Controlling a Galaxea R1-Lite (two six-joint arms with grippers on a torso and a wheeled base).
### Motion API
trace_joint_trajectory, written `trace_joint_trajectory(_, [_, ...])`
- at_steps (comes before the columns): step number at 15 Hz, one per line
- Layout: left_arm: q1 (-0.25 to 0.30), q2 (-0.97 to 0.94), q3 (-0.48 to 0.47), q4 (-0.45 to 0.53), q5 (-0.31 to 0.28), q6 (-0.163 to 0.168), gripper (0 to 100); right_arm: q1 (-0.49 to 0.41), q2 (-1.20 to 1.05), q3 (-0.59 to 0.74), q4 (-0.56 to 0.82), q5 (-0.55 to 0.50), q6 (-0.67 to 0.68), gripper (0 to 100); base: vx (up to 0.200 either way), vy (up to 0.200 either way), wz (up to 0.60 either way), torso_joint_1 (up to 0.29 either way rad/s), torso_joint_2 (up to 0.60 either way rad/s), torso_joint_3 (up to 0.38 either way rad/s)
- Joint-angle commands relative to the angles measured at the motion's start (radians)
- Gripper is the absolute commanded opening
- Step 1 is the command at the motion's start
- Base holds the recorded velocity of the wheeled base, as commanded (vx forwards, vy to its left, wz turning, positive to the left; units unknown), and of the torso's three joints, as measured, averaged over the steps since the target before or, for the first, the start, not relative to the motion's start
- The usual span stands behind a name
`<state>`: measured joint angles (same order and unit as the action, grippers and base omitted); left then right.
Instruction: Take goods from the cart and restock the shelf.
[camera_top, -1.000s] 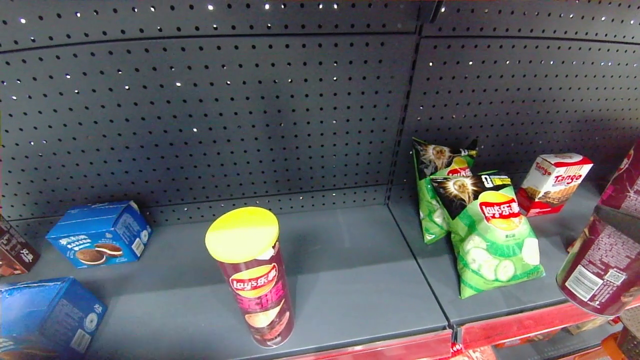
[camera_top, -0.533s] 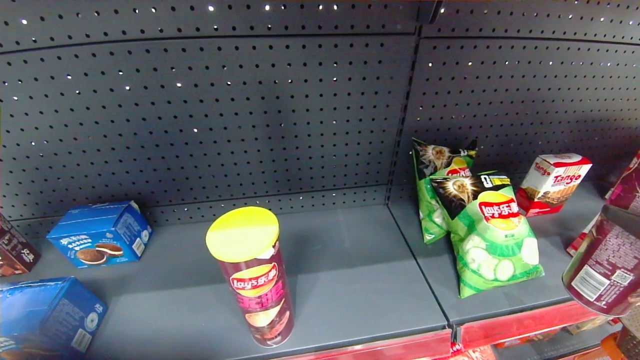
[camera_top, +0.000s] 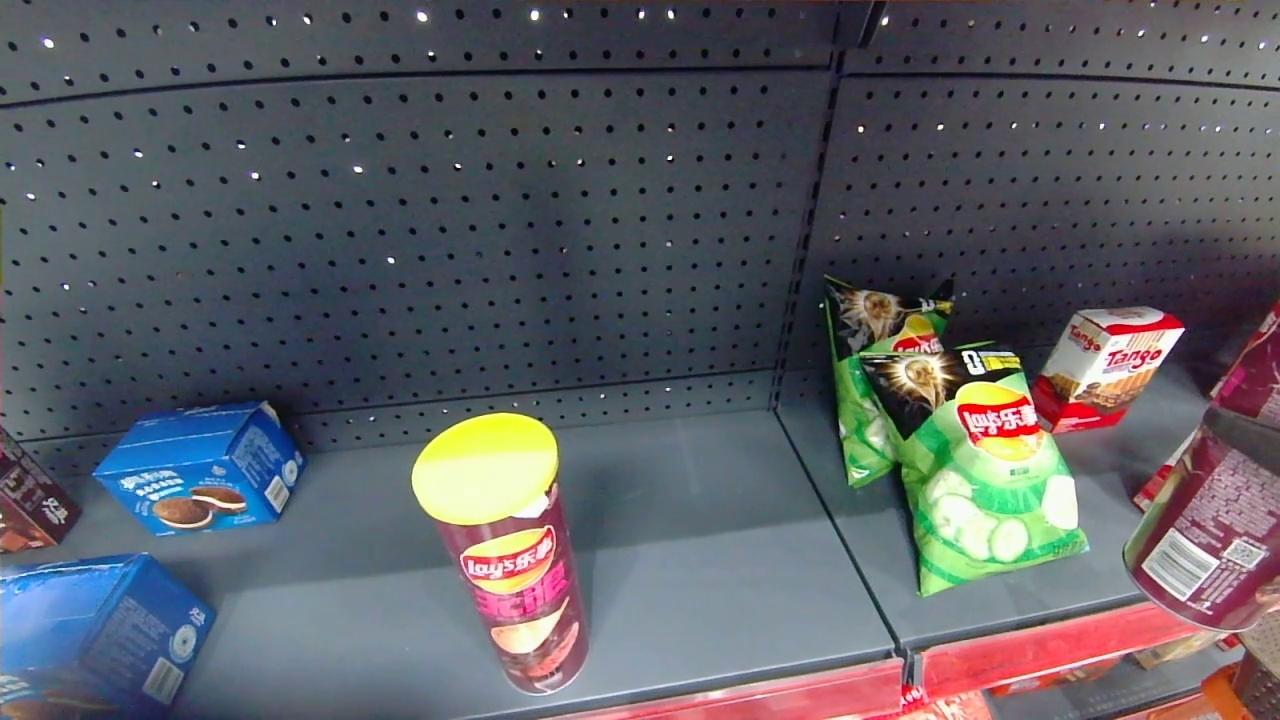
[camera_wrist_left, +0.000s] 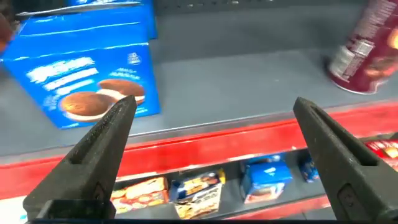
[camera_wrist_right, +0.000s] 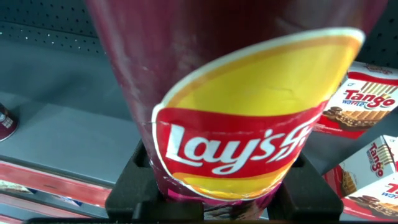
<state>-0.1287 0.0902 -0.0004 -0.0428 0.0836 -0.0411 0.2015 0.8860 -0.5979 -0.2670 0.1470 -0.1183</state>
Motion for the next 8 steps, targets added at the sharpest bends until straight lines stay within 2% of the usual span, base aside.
trace_joint_trajectory(1, [0.000, 0.005, 0.000, 0.003, -0.041, 0.004, 100, 0.006, 0.010, -0.008, -0.001, 0.000, 0.000, 0, 0.000, 0.000, 0.00, 0.000, 0.00, 0.000])
trace_joint_trajectory(2, [0.000, 0.005, 0.000, 0.003, -0.073, 0.027, 100, 0.007, 0.011, -0.011, -0.001, 0.000, 0.000, 0, 0.000, 0.000, 0.00, 0.000, 0.00, 0.000])
trace_joint_trajectory(3, [0.000, 0.005, 0.000, 0.006, -0.081, 0.049, 100, 0.007, 0.013, -0.014, -0.001, 0.000, 0.000, 0, 0.000, 0.000, 0.00, 0.000, 0.00, 0.000])
trace_joint_trajectory(4, [0.000, 0.006, -0.001, 0.046, -0.094, 0.063, 100, 0.007, 0.014, -0.017, -0.003, 0.000, 0.000, 0, 0.000, 0.000, 0.00, 0.000, 0.00, 0.000])
trace_joint_trajectory(8, [0.000, 0.006, -0.001, 0.047, -0.091, 0.053, 100, 0.009, 0.011, -0.056, -0.001, 0.002, 0.006, 0, 0.000, 0.000, 0.00, 0.000, 0.00, 0.000])
